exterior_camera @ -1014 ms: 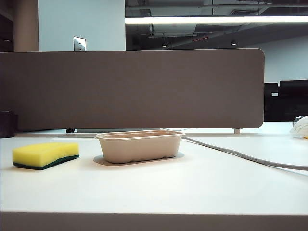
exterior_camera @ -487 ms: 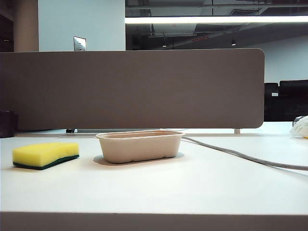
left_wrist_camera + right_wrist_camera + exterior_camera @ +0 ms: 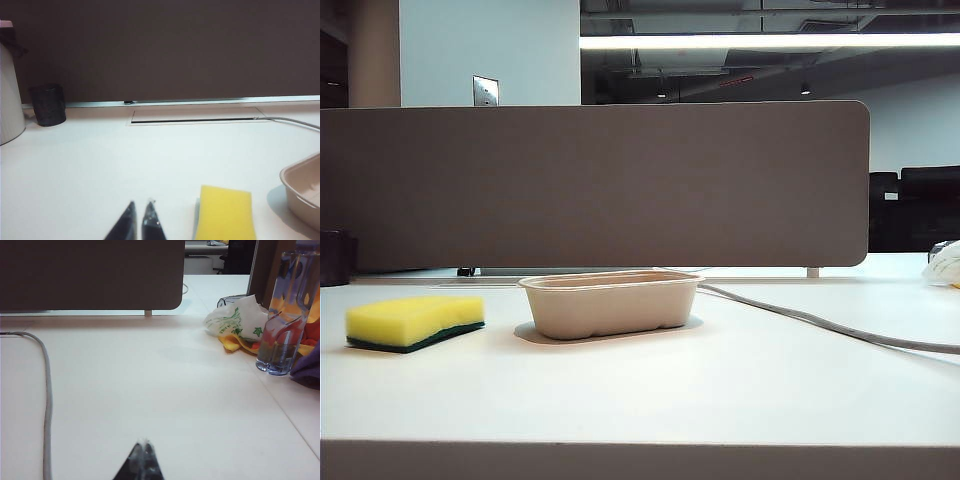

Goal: Take out the cleaning sponge from the paper lunch box and place it on the table.

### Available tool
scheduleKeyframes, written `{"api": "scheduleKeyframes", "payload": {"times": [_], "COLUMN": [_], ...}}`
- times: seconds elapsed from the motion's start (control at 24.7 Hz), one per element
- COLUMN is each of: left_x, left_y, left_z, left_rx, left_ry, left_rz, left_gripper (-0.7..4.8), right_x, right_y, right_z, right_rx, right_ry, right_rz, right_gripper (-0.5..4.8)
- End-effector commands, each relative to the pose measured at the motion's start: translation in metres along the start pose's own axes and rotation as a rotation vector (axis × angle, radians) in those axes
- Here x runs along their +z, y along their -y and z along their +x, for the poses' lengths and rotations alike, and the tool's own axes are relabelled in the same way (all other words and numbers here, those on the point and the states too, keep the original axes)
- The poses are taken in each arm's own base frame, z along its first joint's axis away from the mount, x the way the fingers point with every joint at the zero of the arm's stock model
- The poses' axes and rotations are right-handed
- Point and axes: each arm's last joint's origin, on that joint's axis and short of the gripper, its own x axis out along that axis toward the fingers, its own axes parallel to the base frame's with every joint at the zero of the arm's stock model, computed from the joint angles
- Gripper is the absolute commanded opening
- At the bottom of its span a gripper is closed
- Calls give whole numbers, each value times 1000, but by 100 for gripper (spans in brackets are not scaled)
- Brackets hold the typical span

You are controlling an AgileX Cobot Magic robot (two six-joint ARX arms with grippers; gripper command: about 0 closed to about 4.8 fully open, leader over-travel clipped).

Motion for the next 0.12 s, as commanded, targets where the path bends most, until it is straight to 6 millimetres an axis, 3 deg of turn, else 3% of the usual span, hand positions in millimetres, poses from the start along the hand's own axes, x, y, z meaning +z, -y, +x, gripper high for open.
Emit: {"api": "scheduleKeyframes", "payload": {"times": [0.04, 0.12], "left_x": [1, 1], "left_y": [0, 0], "left_z": [0, 0], "left_rx": [-5, -5], "left_ry": [10, 10], "left_rz": [1, 1], "left_gripper": [26, 26], "right_x": [2, 2], "right_y": [0, 0], "right_z": [0, 0], "right_rx": [0, 0], "right_ry": [14, 14], "right_rz": [2, 2], "right_gripper": [-5, -5]}}
